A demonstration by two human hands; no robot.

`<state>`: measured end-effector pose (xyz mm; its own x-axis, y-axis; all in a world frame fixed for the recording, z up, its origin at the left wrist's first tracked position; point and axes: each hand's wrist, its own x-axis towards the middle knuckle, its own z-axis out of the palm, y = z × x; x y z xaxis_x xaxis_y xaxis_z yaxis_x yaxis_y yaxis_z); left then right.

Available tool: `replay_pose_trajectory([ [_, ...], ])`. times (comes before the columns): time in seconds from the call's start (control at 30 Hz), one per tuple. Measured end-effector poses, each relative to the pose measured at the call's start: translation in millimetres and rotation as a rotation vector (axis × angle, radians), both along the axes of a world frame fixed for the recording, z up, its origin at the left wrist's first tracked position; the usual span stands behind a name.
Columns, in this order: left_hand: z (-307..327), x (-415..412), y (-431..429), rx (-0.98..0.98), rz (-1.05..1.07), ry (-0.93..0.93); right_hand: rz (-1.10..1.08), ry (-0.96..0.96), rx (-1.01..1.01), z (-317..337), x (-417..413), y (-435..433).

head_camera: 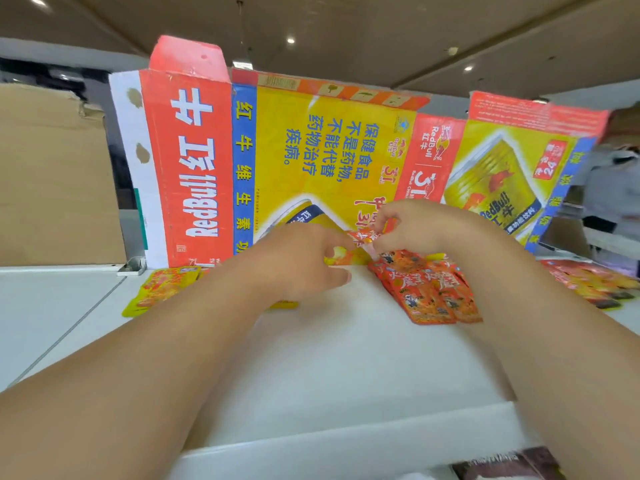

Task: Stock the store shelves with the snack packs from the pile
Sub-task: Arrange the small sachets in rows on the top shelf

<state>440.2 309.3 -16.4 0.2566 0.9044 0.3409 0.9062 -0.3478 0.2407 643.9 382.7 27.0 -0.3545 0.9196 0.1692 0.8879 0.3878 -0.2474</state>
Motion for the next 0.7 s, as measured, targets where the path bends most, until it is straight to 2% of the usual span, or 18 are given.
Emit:
replay_pose_trajectory([
  [0.2,1,29,-15,0.041,-0.09,0.04,-0.184,0.086,0.028,-21,33,-44],
  [0.47,-3,45,-13,0.056,-0.089,0.075,-0.276,0.268,0.135,-53,53,-65],
  [0.7,-15,38,-4,0.016,-0.074,0.021,-0.389,0.175,0.087,-54,88,-54],
])
